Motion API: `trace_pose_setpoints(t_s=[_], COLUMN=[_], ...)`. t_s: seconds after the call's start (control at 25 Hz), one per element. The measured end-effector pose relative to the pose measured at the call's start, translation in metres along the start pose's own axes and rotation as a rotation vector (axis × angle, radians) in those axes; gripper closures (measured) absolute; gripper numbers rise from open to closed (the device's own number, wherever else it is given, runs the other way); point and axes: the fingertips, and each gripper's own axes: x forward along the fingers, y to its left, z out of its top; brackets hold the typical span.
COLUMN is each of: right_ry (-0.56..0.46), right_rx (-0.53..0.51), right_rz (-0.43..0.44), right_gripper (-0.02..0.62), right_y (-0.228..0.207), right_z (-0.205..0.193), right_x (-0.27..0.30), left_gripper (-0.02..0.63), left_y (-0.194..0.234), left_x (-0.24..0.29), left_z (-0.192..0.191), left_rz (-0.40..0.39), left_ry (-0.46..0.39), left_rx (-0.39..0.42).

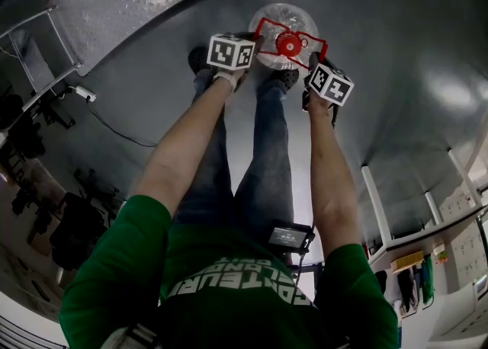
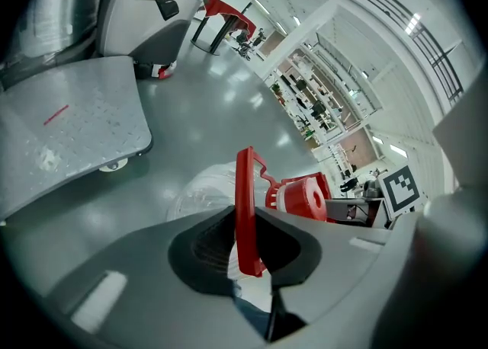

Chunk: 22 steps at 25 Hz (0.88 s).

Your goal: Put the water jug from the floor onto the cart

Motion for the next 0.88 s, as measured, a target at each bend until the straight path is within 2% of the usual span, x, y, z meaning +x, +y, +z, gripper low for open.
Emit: trace_pose_setpoints(t_s=[0.52, 0.88], right_ry=[-0.035, -0.087], right_rx=[-0.015, -0.025], right_rz=[0.011, 0.022], right_gripper=[0.579, 0.577], right_y=[0.016, 0.046], right_z=[0.017, 0.048], right_x=[-0.029, -0.056], left_gripper=[0.537, 0.534], left_y=[-0.016, -0.026], left_x=[-0.026, -0.061], left_z=[0.014, 0.045], left_rz=[-0.035, -0.062], left_ry=[-0.032, -0.079], left_rx=[0.011, 0.029])
